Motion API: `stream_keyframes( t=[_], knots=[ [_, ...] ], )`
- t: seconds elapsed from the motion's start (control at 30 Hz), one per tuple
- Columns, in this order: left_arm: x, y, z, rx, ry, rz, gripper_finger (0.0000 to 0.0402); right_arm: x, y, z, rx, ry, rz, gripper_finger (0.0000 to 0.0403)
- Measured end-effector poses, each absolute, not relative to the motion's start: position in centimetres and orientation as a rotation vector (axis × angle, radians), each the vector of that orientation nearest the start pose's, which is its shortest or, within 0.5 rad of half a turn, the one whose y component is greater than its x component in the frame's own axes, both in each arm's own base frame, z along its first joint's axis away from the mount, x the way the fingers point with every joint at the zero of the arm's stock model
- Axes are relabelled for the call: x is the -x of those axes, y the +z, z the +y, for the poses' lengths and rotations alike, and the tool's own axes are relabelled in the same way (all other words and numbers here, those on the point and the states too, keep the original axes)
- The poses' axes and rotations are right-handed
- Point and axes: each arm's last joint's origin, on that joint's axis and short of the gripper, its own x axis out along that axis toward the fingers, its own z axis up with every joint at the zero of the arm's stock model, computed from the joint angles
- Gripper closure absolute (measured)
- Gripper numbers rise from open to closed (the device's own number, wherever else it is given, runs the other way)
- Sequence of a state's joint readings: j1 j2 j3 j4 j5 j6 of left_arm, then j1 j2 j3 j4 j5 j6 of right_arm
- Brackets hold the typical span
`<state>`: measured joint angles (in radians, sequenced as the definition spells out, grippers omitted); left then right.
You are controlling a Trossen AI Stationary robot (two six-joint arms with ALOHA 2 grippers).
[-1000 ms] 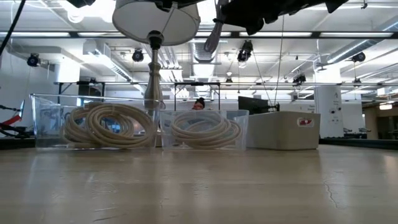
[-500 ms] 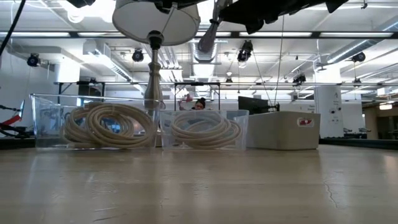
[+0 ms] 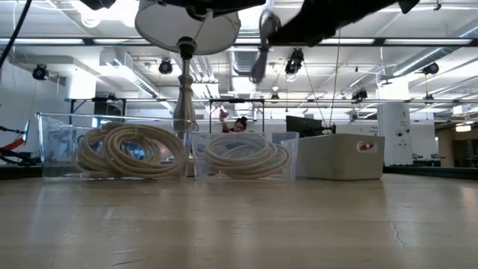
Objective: Pick & Place USB Port
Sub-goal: Put the violet USB cable into the gray bin
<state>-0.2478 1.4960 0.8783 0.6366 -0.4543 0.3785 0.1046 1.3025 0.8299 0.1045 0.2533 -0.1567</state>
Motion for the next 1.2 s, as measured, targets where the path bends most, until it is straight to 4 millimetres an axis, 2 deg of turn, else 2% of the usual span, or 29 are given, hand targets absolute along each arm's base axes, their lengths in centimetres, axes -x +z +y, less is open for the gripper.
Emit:
stream_keyframes(
  t=[0.3, 0.47, 0.63, 0.77, 1.2],
  knots=[
    [-32.1, 27.4, -6.7, -0.312, 0.245, 0.040, 0.0300, -26.8, 25.0, -0.2, 0.272, -0.620, 0.587, 0.0380],
    [-32.1, 27.1, -6.7, -0.314, 0.241, 0.063, 0.0293, -25.6, 23.7, -2.6, 0.170, -0.757, 0.721, 0.0380],
    [-32.1, 27.1, -6.6, -0.313, 0.244, 0.067, 0.0295, -24.4, 22.5, -4.7, -0.045, -0.743, 0.858, 0.0380],
    [-32.1, 27.1, -6.6, -0.312, 0.246, 0.067, 0.0295, -24.0, 22.0, -5.8, -0.156, -0.748, 0.875, 0.0380],
    [-32.1, 27.1, -6.6, -0.296, 0.246, 0.066, 0.0296, -22.6, 20.1, -7.7, -0.192, -0.834, 0.910, 0.0380]
  ],
)
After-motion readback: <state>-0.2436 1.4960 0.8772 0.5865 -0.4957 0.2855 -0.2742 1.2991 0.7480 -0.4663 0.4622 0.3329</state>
